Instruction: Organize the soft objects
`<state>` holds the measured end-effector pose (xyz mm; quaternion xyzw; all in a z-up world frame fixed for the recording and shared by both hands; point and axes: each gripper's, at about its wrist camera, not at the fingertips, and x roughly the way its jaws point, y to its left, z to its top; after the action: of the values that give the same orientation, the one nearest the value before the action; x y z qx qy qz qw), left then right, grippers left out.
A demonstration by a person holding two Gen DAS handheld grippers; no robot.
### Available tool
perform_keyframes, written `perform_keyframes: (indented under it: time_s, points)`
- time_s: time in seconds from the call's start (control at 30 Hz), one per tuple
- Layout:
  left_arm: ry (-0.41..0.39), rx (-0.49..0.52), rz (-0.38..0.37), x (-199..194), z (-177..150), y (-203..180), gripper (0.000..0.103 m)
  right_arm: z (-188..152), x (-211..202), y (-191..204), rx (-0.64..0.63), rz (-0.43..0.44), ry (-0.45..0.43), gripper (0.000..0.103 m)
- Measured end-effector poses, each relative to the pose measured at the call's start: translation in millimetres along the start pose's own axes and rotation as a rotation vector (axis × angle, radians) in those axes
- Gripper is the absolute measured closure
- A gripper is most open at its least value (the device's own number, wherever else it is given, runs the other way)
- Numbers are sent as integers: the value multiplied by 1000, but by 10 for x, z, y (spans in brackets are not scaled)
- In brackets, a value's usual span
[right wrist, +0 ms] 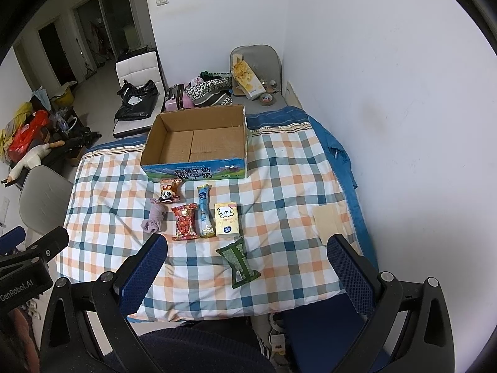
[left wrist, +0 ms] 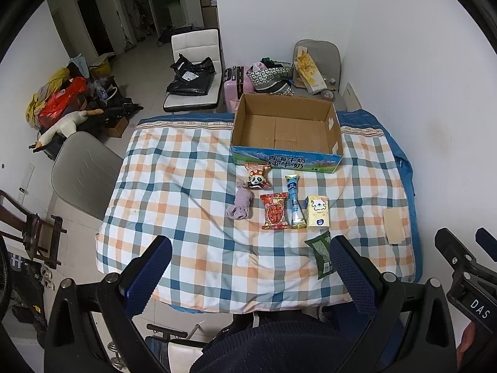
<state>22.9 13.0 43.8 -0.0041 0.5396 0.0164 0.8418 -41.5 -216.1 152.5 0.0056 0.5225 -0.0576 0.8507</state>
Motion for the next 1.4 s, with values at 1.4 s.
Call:
perform_keyframes:
  time_s: [1.4]
  points:
    - [-39,-10,-1,-5,108,-59,0,276,-10,22,-2,2,-29,0]
